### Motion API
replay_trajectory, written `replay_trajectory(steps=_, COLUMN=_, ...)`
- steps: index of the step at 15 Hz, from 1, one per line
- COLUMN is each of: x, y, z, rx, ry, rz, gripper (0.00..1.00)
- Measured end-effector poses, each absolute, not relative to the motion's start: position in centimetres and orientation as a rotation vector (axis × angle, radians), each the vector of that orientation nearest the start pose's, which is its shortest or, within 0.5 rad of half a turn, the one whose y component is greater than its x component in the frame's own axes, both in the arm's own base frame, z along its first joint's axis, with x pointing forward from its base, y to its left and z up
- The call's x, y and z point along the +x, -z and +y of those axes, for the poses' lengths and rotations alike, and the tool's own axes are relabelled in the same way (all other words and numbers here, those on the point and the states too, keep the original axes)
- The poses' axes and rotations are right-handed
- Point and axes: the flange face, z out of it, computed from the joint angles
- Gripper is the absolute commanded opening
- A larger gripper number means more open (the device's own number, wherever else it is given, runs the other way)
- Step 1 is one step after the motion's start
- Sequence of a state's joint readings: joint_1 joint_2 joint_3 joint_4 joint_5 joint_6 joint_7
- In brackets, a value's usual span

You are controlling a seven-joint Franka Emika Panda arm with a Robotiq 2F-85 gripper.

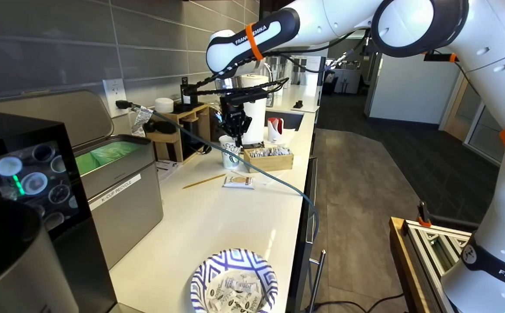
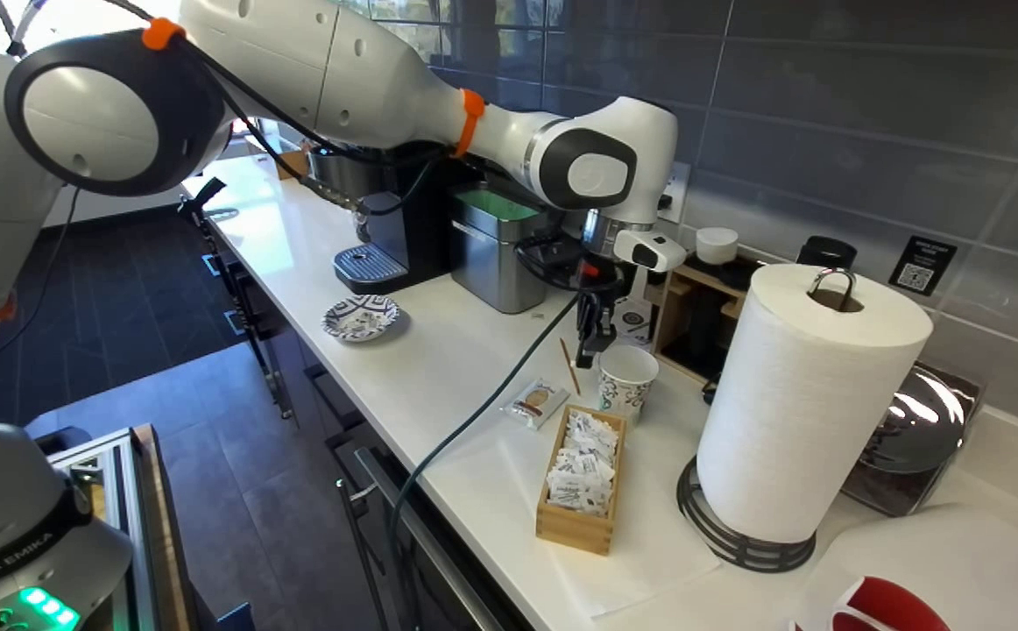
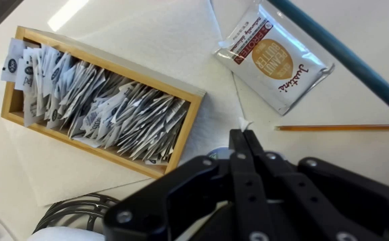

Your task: Pick up the white sachet from the counter and put it in the wooden box.

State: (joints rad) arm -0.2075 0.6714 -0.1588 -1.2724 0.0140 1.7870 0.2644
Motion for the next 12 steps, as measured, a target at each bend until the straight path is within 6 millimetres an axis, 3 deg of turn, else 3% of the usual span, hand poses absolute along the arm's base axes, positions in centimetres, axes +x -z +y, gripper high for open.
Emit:
replay_trajectory(steps=4, x=68.1, y=-35.5, z=-23.7, rx=-3.066, ry=-0.233, rz=0.976, gripper=0.01)
replay_trajectory(steps=7, x=67.2, y=-36.7, z=-26.9, rx=-3.048, ry=-0.236, rz=1.034, gripper=0.01)
replay_trajectory(steps=12, x=63.9, y=-38.6, z=-33.1, rx=-2.975, ry=-0.397, rz=1.14, gripper=0.01)
